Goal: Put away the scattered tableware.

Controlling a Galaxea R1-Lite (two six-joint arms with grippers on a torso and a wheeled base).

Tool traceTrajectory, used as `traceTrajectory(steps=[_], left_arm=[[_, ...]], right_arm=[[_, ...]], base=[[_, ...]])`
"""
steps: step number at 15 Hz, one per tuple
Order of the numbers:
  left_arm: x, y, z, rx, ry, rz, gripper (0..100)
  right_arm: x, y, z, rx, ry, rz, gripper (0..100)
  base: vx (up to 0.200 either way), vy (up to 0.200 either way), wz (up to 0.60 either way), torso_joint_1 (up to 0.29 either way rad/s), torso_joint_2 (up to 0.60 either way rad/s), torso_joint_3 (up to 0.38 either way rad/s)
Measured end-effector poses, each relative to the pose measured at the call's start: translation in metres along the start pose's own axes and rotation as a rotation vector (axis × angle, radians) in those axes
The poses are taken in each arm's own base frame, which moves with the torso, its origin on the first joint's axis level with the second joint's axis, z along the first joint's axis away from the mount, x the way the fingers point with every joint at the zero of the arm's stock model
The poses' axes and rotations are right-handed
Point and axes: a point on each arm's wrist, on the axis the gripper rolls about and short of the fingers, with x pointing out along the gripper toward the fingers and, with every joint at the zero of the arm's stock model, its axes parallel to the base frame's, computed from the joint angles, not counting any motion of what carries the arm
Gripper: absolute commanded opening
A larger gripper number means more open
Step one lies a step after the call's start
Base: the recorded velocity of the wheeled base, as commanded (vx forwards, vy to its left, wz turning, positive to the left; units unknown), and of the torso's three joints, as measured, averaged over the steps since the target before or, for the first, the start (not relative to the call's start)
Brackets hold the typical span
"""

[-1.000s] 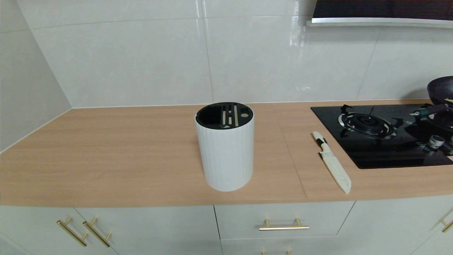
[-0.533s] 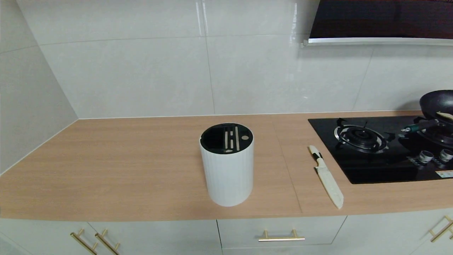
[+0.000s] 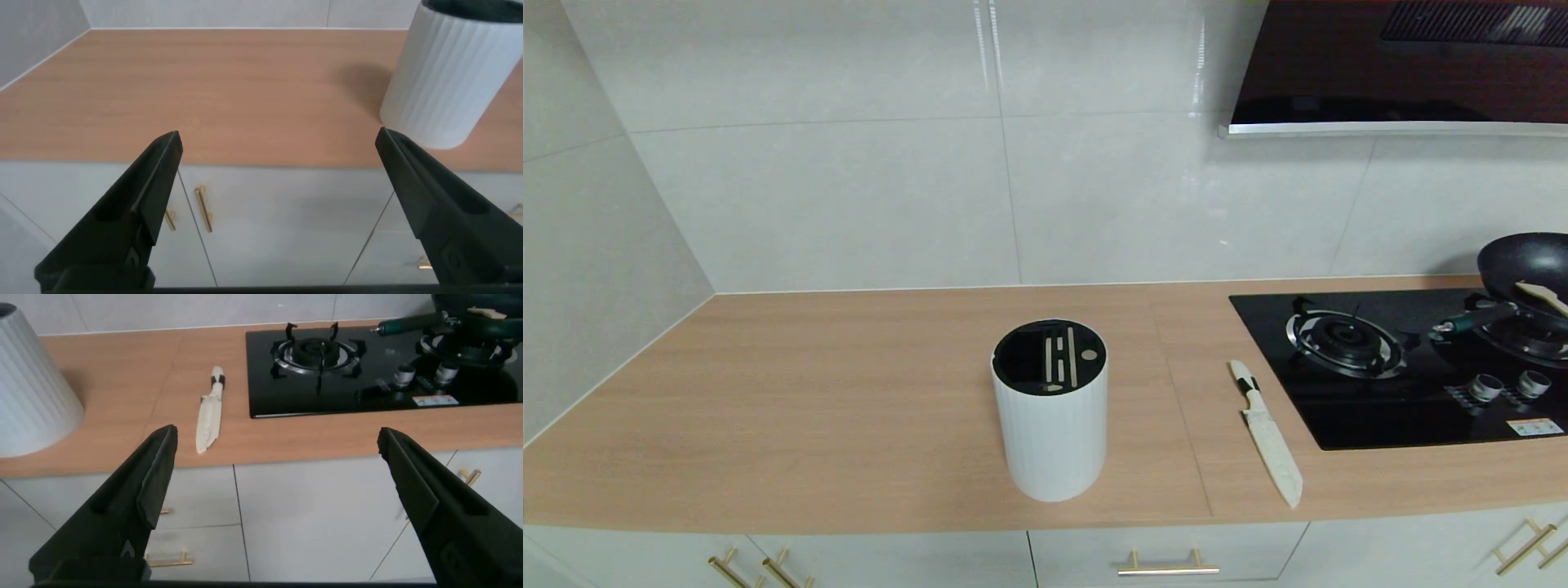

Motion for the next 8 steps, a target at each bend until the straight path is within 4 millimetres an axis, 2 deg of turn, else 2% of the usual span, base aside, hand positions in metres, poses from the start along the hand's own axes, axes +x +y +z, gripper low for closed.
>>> traceTrajectory(steps=[8], left_arm=[[0.0000, 0.0000, 0.0000, 0.000, 0.000, 0.001, 100]], right_arm=[[0.0002, 0.0002, 0.0004, -0.010, 0.003, 0.010, 100]], base=[[0.000, 0.000, 0.00, 0.007, -0.01, -0.006]])
